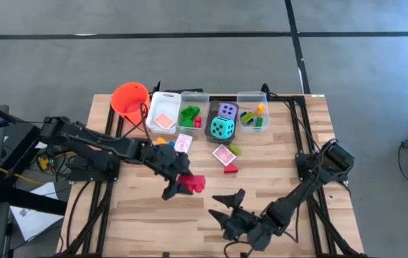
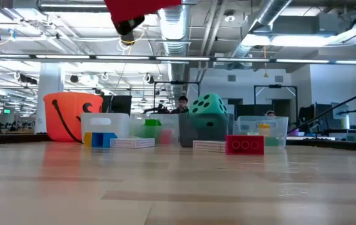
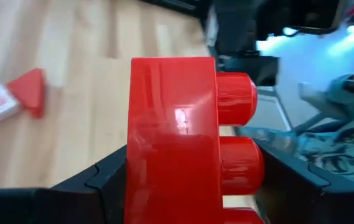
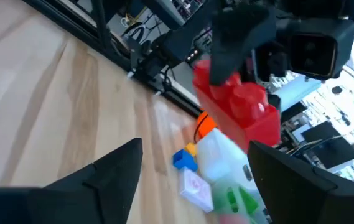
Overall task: Pick & Place Toys
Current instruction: Put the large red game piece into the left transparent bin, then put the pink playing card box into the white bin
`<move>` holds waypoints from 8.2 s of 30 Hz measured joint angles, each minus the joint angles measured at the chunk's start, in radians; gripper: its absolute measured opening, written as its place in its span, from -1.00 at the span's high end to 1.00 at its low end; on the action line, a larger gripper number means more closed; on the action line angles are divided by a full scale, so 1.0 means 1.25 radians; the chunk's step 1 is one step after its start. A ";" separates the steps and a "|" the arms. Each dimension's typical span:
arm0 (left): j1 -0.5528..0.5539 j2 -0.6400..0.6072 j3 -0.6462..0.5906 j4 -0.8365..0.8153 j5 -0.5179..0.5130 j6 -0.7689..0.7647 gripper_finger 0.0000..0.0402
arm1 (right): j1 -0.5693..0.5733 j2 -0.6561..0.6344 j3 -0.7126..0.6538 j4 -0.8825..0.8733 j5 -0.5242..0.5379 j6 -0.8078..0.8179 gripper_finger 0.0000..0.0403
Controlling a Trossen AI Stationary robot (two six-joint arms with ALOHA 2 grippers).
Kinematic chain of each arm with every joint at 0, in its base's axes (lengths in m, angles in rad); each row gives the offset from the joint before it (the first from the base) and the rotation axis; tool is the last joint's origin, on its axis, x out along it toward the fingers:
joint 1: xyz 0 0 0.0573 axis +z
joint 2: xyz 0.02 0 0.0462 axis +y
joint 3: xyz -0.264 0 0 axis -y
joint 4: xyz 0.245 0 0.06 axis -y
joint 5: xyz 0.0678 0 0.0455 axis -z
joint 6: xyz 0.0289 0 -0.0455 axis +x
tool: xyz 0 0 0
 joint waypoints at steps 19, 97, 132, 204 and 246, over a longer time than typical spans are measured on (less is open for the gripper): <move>-0.065 0.068 0.000 0.118 0.003 -0.032 -0.29 | -0.088 0.000 0.018 0.015 -0.062 -0.034 -0.42; 0.074 -0.135 0.000 -0.262 -0.472 0.342 -0.59 | -0.297 -0.129 0.017 -0.316 -0.246 0.271 0.33; -0.012 0.050 0.000 -0.072 -0.473 0.418 -0.46 | -0.312 -0.129 0.018 -0.256 -0.307 0.312 0.32; 0.567 -0.011 0.000 -0.151 -0.022 0.352 -0.63 | -0.285 -0.130 0.018 -0.228 -0.297 0.362 -0.21; 0.351 -0.010 -0.383 0.286 -0.240 0.207 0.98 | -0.288 -0.130 0.018 -0.228 -0.297 0.384 -0.21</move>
